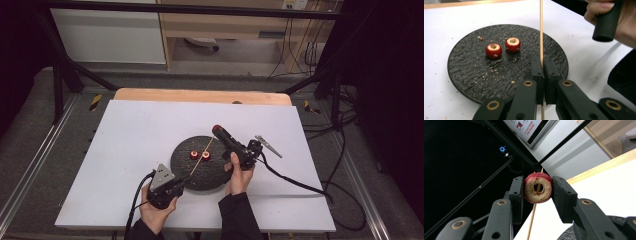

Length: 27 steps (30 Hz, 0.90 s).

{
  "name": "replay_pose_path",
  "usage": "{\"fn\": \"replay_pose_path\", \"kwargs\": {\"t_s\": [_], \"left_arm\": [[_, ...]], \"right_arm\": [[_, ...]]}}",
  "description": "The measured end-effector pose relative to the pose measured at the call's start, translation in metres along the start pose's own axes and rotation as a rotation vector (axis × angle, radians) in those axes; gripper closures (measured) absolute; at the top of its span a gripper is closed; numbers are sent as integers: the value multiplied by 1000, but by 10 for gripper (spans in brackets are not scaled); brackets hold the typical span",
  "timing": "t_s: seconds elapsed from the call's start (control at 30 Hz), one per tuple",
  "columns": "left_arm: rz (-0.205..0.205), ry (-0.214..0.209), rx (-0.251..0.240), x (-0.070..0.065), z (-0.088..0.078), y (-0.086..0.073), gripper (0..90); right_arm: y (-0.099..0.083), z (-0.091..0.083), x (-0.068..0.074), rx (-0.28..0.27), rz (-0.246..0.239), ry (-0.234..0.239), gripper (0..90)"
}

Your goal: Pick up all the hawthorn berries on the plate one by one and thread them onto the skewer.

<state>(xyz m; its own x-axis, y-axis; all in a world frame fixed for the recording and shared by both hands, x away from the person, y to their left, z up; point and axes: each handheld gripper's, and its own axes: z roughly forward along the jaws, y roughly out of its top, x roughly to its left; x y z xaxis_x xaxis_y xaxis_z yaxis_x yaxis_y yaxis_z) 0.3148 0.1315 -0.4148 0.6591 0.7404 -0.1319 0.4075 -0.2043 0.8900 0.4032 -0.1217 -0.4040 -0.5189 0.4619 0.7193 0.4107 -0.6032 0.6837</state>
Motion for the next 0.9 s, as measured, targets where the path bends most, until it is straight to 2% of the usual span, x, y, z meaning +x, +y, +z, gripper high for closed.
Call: {"fn": "replay_pose_path", "kwargs": {"t_s": [0.6,0.9], "left_arm": [[-17,-12,-23,0,18,27,876],[-18,-13,-2,2,28,33,877]], "right_arm": [[-9,-7,4,35,-24,16,632],[-19,-10,3,86,-54,14,632]]}}
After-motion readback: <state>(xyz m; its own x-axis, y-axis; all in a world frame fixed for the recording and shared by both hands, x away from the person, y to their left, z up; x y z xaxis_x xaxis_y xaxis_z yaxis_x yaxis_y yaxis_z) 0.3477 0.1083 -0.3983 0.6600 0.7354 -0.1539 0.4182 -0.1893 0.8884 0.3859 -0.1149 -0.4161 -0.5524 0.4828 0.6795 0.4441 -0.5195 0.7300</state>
